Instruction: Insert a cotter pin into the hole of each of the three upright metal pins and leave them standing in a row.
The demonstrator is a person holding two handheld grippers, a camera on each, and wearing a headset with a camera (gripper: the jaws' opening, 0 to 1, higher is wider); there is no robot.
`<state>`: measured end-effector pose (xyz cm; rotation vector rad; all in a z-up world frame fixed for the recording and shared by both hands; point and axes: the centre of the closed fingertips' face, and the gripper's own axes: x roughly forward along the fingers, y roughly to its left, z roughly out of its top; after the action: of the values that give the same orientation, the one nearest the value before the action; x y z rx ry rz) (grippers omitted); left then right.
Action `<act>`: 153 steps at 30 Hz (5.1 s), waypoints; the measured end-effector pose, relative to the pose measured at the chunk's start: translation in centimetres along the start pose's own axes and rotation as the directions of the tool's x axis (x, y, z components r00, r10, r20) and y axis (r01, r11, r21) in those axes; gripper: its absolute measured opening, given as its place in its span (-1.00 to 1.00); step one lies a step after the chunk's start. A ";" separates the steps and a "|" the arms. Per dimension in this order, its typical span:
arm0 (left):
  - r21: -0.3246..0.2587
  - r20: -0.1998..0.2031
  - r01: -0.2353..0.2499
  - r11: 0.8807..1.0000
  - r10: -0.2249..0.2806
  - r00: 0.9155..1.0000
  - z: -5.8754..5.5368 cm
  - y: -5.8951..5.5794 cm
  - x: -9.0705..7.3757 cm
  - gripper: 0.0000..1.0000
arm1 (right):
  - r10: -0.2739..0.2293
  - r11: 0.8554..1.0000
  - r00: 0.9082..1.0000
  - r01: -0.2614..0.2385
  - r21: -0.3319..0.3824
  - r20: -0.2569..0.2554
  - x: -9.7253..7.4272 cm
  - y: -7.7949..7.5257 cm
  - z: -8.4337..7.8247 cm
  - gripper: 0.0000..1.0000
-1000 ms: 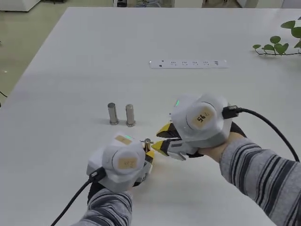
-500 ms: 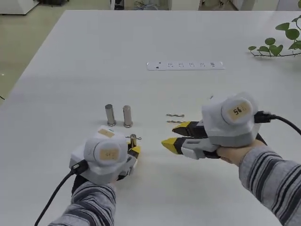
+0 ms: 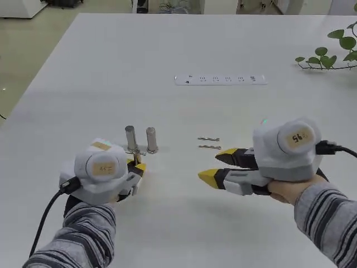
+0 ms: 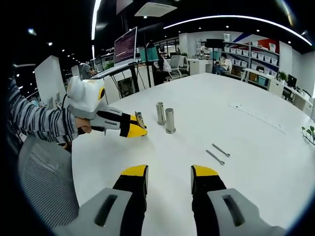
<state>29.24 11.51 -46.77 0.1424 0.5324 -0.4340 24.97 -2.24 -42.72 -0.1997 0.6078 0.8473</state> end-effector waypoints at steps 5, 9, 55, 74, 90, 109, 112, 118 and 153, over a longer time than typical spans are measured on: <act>-0.012 -0.010 -0.021 1.000 0.021 1.000 -0.4 1.0 0.3 -0.90 | -0.001 1.000 1.000 0.001 0.014 -0.009 -0.1 -0.1 -0.6 -0.37; -0.025 -0.019 -0.035 0.999 0.034 0.999 -0.7 1.4 0.5 -0.90 | 0.003 1.000 1.000 -0.003 0.020 -0.014 -0.2 0.1 -1.0 -0.37; -0.074 0.041 -0.010 0.997 0.013 0.999 -0.9 1.4 -1.1 -0.13 | 0.009 0.998 1.000 -0.009 0.070 0.004 0.1 0.5 -0.9 -0.27; -0.100 0.125 0.050 0.994 -0.037 0.991 1.0 -0.1 -4.7 0.42 | 0.019 0.997 0.995 -0.027 0.079 0.103 4.0 0.5 4.2 -0.28; -0.054 0.151 0.044 0.998 -0.035 0.988 2.1 -1.0 -6.9 0.56 | 0.010 0.996 0.978 -0.027 0.079 0.207 8.1 -0.4 7.0 -0.33; -0.068 0.155 0.027 0.997 -0.016 0.988 1.7 -0.3 -7.7 0.52 | 0.005 0.988 0.977 -0.038 0.151 0.215 13.6 -0.5 6.3 -0.46; -0.065 0.146 0.034 0.997 -0.025 0.989 1.5 -0.5 -7.7 0.52 | 0.002 0.988 0.977 -0.036 0.153 0.214 14.2 -0.5 6.3 -0.50; -0.053 0.139 0.050 0.997 -0.042 0.989 1.2 -1.0 -7.6 0.52 | 0.003 0.985 0.980 -0.038 0.170 0.201 15.1 -0.4 6.2 -0.57; -0.030 0.111 0.056 0.998 -0.052 0.992 0.7 -1.8 -8.2 0.44 | -0.048 0.996 0.985 0.059 -0.063 0.163 12.3 0.0 6.3 -0.84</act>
<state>22.42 12.70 -41.88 0.0718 0.4357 -0.4826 33.83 8.14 -44.72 -0.2064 0.4207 0.8235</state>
